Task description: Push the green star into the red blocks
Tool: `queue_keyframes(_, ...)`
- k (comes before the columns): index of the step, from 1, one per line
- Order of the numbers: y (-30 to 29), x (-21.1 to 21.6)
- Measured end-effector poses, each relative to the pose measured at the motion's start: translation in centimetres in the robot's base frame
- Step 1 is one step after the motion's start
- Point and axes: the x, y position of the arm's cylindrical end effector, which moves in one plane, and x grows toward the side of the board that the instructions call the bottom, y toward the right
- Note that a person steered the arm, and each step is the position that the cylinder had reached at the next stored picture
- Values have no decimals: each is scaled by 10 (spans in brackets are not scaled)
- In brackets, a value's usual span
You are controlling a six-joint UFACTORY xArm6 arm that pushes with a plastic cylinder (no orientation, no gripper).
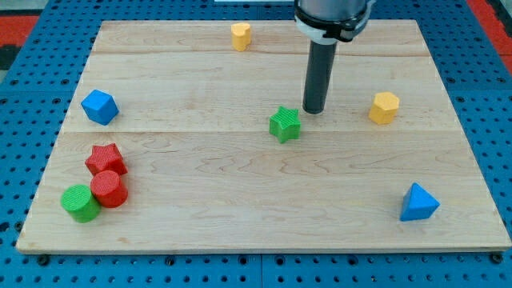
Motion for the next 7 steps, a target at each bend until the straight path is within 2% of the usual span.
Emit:
queue_keyframes(1,-74,21)
queue_keyframes(2,-97,50)
queue_keyframes(3,-23,61)
queue_keyframes(4,-63,90)
queue_keyframes(5,-159,92)
queue_keyframes(6,-150,71)
queue_keyframes(7,-181,51)
